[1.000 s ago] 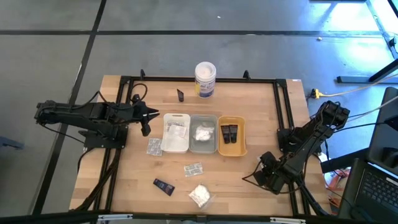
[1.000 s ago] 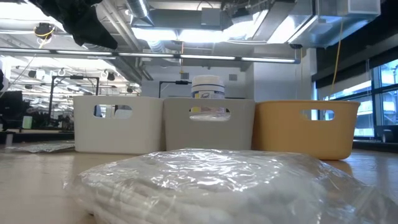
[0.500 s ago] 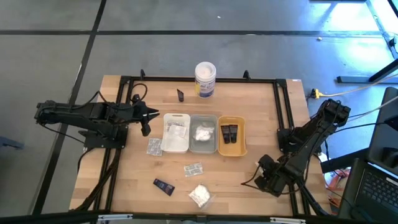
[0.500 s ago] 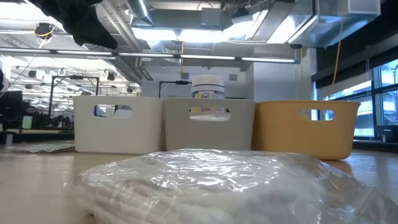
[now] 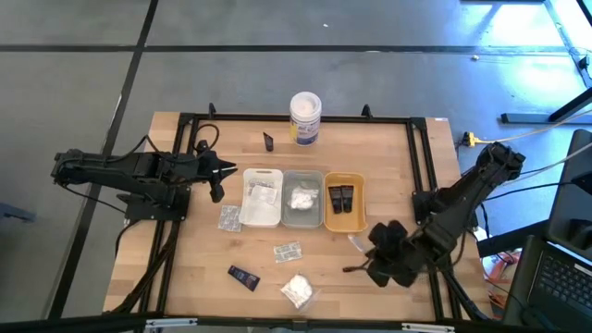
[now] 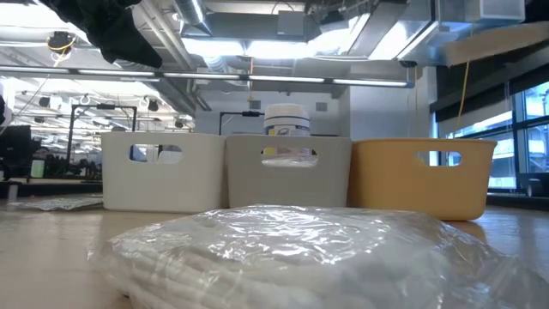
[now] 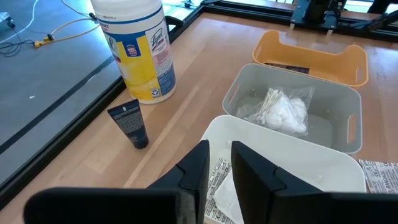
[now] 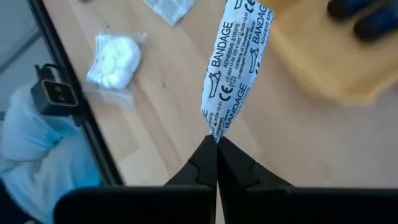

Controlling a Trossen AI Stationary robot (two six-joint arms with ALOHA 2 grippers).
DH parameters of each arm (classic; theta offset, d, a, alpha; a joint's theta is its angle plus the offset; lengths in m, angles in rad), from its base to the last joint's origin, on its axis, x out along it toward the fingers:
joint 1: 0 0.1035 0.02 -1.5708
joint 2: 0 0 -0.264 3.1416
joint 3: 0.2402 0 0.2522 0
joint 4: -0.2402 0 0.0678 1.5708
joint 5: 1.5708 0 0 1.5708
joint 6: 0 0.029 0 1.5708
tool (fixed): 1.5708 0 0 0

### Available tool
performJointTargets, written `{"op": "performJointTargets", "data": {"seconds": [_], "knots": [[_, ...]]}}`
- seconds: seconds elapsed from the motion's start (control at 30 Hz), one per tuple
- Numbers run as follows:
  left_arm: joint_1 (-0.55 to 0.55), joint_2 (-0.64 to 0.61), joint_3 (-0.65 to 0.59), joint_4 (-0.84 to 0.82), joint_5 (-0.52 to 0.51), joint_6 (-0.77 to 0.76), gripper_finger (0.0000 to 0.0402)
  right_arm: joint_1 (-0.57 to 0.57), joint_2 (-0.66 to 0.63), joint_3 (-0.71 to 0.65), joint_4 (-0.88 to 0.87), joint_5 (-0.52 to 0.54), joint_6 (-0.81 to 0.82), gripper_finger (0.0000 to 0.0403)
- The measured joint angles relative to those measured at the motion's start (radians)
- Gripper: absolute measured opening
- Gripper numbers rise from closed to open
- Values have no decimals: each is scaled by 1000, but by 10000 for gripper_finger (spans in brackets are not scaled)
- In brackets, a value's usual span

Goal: Pick & Place Travel size toiletries
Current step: Put the white band-aid into the white bin

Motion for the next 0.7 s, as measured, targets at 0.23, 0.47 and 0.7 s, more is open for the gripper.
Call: {"op": "performJointTargets", "data": {"seconds": [0.23, 0.47, 0.7], "knots": [[0, 0, 0, 0, 0, 0, 65, -160, 0, 11, -4, -79, -307, 0], [0, 0, 0, 0, 4, 60, 61, -319, 0, 11, 38, -107, -677, 0], [0, 4, 0, 17, 12, 61, 65, -480, 0, 11, 172, -258, -987, 0]]}}
